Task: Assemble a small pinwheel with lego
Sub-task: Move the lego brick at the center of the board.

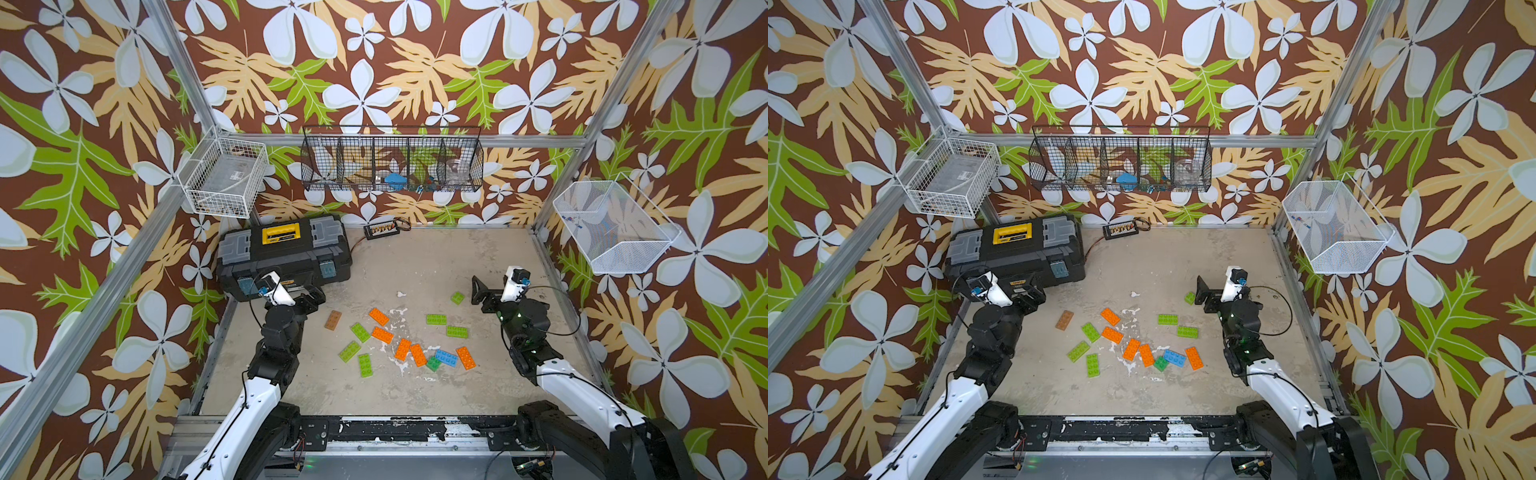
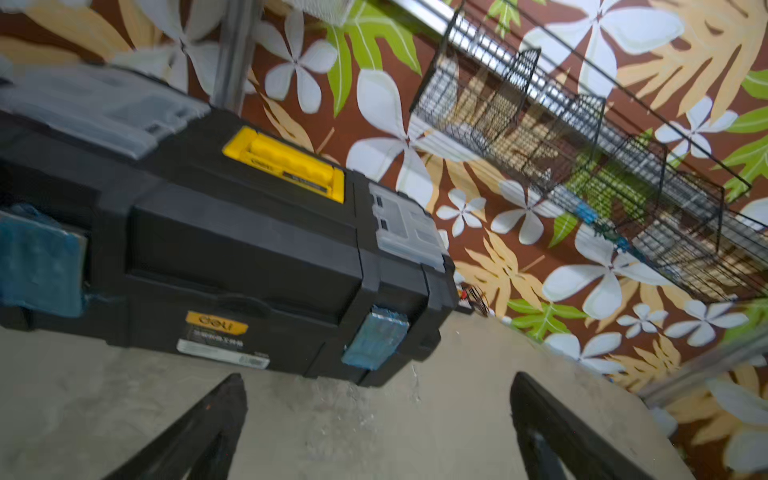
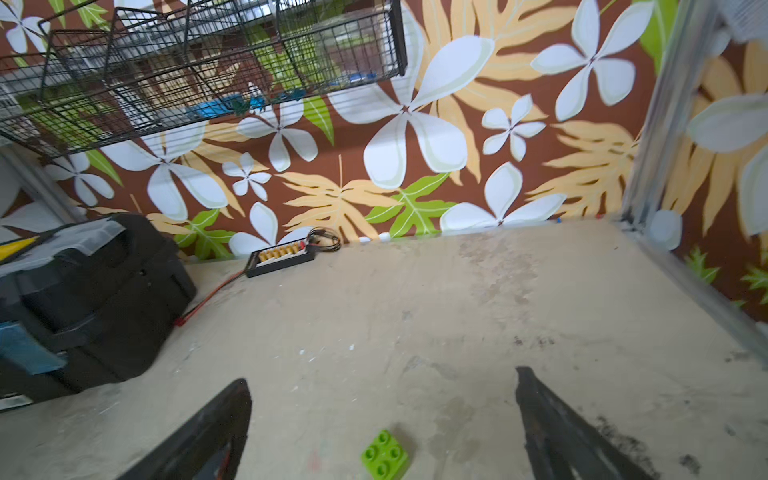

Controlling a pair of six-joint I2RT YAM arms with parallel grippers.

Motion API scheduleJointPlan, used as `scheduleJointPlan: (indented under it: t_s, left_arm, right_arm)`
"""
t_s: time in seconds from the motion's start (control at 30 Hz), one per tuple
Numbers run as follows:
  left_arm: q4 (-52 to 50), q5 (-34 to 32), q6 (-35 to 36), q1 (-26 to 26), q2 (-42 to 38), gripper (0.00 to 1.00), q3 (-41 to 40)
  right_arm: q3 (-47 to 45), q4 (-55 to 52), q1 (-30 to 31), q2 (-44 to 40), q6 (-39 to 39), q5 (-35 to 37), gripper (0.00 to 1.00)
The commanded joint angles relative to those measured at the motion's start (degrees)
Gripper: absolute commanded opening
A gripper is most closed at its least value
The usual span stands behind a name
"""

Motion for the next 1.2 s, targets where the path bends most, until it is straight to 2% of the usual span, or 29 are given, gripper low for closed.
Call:
scheduleJointPlan:
  t_s: [0.0, 0.17, 0.3, 0.4, 0.53, 0.63, 0.8, 0.97, 1.1, 1.17]
  left_arm:
    - [-6.66, 9.23, -7.59, -2.19, 1.61, 1.0, 1.1]
    - [-11.04, 5.32, -6.72, -13.5, 5.88, 1.0, 4.26]
    - [-11.65, 2.63, -7.69, -22.93, 9.09, 1.0, 5.72]
    - [-11.88, 1.57, -8.58, -28.83, 11.94, 1.0, 6.97]
    - [-13.13, 1.19, -8.9, -34.72, 17.19, 1.0, 9.41]
    - [-14.93, 2.16, -8.86, -36.65, 20.88, 1.0, 11.73]
    - [-16.53, 5.54, -8.55, -36.86, 23.71, 1.0, 13.22]
    - [-16.89, 7.0, -8.74, -36.74, 23.64, 1.0, 13.25]
    - [-16.59, 6.2, -10.08, -36.77, 23.78, 1.0, 12.32]
    - [-16.05, 6.79, -10.92, -36.76, 23.69, 1.0, 11.68]
  right_arm:
    - [1.84, -12.48, 3.94, -2.02, 8.08, 2.25, 1.0]
    - [2.72, -18.09, 10.8, -4.88, 13.22, 1.42, 1.0]
    - [8.57, -30.75, 14.79, -3.37, 16.8, 2.06, 1.0]
    - [12.58, -37.74, 16.0, 0.27, 14.64, -1.47, 1.0]
    - [15.71, -45.38, 17.12, 3.95, 12.37, -1.26, 1.0]
    - [19.2, -51.19, 17.11, 6.93, 8.81, -3.89, 1.0]
    - [24.69, -61.53, 17.1, 11.4, 4.31, -5.05, 1.0]
    - [28.71, -66.9, 17.12, 17.8, 1.89, -5.9, 0.99]
    - [29.97, -68.01, 17.07, 22.25, 0.7, -6.61, 0.93]
    - [30.73, -68.54, 17.07, 24.06, -0.5, -9.72, 0.92]
